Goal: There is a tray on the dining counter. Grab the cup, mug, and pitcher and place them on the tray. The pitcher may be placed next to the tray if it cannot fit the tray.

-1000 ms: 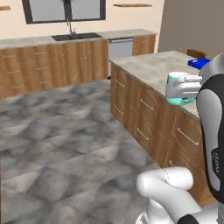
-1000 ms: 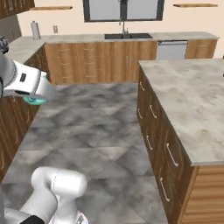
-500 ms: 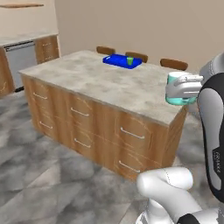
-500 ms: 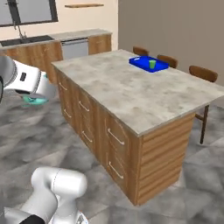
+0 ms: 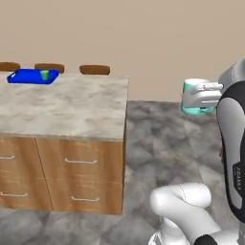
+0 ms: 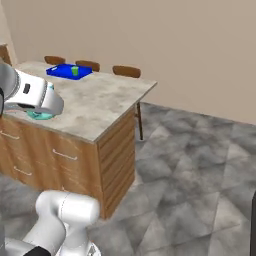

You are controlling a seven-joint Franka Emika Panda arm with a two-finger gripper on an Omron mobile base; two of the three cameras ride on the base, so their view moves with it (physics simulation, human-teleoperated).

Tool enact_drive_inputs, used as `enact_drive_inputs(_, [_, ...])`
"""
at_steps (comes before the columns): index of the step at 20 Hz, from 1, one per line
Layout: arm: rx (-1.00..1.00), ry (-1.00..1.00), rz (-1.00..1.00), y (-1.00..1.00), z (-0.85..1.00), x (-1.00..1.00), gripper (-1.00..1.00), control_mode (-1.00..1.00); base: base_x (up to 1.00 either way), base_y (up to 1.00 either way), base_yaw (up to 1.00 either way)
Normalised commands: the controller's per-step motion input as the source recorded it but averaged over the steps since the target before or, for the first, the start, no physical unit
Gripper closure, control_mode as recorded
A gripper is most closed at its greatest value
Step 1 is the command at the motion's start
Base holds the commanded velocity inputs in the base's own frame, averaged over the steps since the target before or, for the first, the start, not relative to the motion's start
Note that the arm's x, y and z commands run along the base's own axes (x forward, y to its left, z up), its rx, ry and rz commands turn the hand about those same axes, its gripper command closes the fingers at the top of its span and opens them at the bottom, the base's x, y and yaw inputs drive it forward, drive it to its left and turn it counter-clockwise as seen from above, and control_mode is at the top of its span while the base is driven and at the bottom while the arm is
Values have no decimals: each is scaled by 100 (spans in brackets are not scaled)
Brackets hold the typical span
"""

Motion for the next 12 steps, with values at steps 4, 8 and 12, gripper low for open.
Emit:
enact_drive_inputs(4, [0,0,0,0,0,0,100,100,32,0,-78])
enact_drive_inputs(8, [0,0,0,0,0,0,100,100,82,0,-46])
enact_drive_inputs(12, [0,0,0,0,0,0,100,100,100,-28,-10])
